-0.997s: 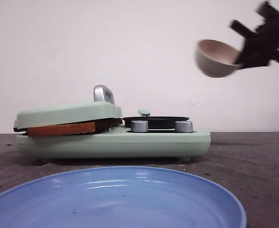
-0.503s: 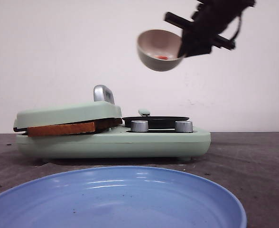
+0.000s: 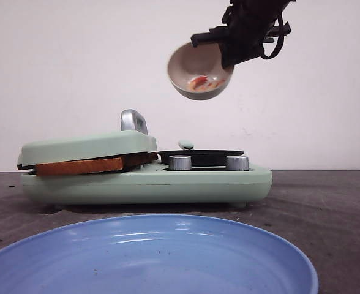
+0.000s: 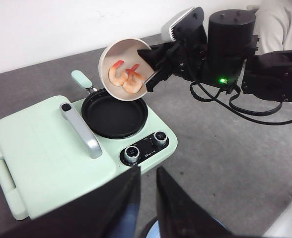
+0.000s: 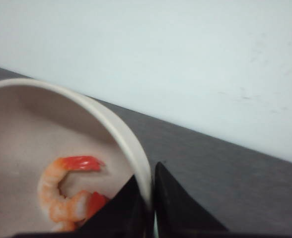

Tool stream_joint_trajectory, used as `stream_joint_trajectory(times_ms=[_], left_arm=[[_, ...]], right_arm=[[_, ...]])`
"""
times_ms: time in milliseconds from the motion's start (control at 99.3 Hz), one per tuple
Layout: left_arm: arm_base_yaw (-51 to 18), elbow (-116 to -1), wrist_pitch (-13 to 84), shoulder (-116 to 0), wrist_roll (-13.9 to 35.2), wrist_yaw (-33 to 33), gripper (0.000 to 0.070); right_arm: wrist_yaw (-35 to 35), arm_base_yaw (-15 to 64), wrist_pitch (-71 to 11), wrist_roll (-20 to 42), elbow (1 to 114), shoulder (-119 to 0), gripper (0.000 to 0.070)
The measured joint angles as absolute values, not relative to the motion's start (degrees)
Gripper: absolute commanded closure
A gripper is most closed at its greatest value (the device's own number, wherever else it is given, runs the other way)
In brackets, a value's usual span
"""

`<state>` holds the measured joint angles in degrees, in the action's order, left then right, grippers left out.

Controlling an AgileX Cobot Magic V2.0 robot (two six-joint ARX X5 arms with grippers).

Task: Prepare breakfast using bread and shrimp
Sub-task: 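Tilt the bowl with the right gripper to pour shrimp into the pan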

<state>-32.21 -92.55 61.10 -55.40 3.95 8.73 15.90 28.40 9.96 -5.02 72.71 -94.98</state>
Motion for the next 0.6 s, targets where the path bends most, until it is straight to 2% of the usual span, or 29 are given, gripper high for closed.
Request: stream_joint_trajectory(times_ms=[151, 604], left_arm=[[-32.53, -92.55, 61.10, -55.40, 3.95, 8.73, 0.0689], [-32.56, -92.55, 63.07, -55.37, 3.97, 8.73, 0.0689]], right_arm=[[18.13, 28.32, 12.56, -9.63, 72.71, -94.98, 0.0700], [18.13, 29.85, 20.01, -23.77, 72.88, -95.57, 0.0700]])
